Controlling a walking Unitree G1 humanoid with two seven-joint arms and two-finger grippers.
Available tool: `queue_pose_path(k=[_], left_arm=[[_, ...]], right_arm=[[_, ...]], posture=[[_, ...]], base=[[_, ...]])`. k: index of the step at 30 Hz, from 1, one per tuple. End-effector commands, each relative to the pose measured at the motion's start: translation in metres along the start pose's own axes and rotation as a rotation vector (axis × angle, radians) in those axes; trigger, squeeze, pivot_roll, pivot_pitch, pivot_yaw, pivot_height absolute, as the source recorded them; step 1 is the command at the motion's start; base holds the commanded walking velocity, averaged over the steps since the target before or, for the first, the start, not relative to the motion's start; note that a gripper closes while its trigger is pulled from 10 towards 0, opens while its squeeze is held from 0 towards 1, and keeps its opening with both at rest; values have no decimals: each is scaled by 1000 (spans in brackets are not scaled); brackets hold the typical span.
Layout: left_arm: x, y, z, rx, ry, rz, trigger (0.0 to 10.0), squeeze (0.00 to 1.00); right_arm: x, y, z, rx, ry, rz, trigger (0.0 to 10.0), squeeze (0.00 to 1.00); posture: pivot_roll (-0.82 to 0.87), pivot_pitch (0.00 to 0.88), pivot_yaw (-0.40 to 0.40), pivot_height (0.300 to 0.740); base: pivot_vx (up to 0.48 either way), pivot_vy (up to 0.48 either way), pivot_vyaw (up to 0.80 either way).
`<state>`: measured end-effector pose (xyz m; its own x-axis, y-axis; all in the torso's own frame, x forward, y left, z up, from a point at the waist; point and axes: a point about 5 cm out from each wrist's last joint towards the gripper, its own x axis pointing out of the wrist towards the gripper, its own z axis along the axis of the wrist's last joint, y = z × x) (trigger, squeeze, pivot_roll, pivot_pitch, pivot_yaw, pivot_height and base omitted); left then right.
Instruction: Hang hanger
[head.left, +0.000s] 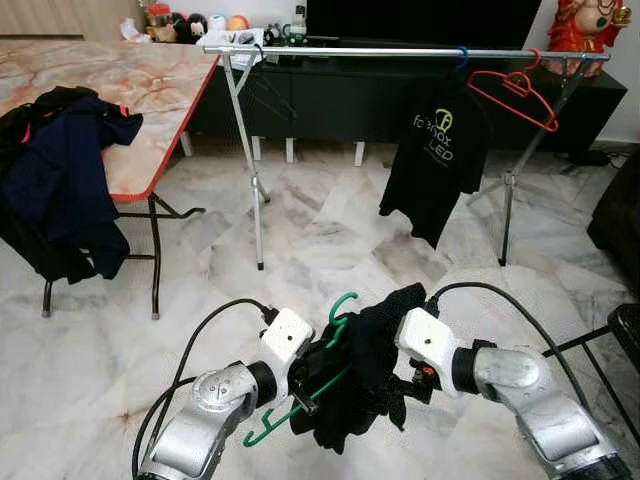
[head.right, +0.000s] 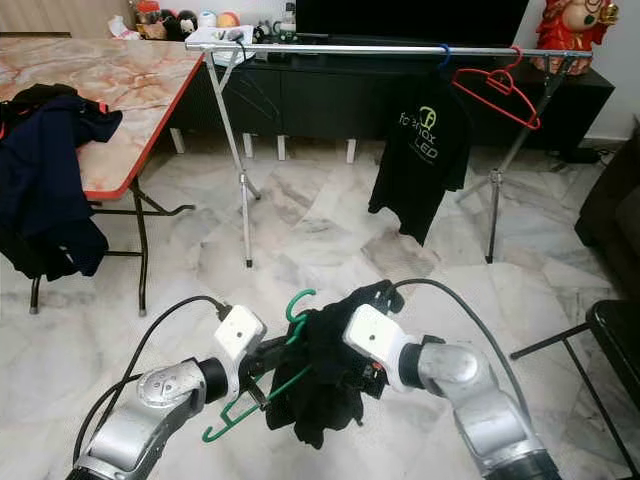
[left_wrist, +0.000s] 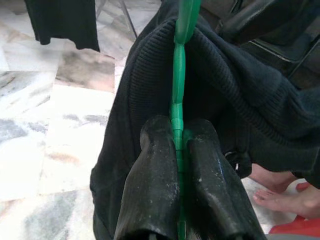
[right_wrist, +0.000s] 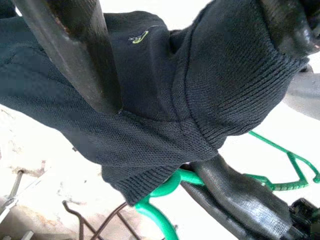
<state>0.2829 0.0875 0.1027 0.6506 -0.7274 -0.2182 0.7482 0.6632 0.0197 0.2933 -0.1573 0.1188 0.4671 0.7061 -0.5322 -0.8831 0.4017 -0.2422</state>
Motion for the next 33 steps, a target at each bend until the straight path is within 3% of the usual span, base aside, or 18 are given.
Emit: queue_pose_path(k=[1,4,6,7,9,10,18,24,28,30,33], left_arm=[[-2,1,15,16,-70,6,10000,0],[-2,0,15,13,-69,3,10000,0],[-2,1,15,9,-70,7,10000,0],[-3,1,15,5,-73,11,10000,0],[-3,3,16,2,-76,20,10000,0],[-4,5,17,-7,-84,27,10000,0],[-7,12,20,-26,-108,83,10000,0],[-7,27,32,-98,-206,211,10000,0],[-9,32,37,-106,-241,261,10000,0],[-10,34,37,-102,-242,271,10000,0],[-10,36,34,-99,-240,283,10000,0]], right_arm=[[0,7,-14,-13,94,35,10000,1000],[0,-2,-16,-4,109,-49,10000,1000],[0,-8,-9,34,51,-106,10000,1000],[1,-10,-6,48,33,-126,10000,392],[0,-12,-4,61,24,-145,10000,392],[0,-11,-3,74,15,-151,10000,0],[2,15,-12,70,51,-20,10000,0],[2,22,-31,44,169,1,10000,0],[3,14,-26,15,130,-98,10000,0],[3,8,-21,68,95,-159,10000,0],[-1,-8,-3,99,-50,-311,10000,0]], posture=[[33,154,-14,740],[36,156,-12,740],[38,163,-11,740],[38,163,-11,740],[37,173,-9,740],[36,181,-6,740],[34,197,2,740],[32,203,1,740],[33,200,-1,740],[32,194,-3,740],[31,186,-6,740]], base=[[0,0,0],[0,0,0],[0,0,0],[0,0,0],[0,0,0],[0,0,0],[0,0,0],[0,0,0],[0,0,0],[0,0,0],[0,0,0]])
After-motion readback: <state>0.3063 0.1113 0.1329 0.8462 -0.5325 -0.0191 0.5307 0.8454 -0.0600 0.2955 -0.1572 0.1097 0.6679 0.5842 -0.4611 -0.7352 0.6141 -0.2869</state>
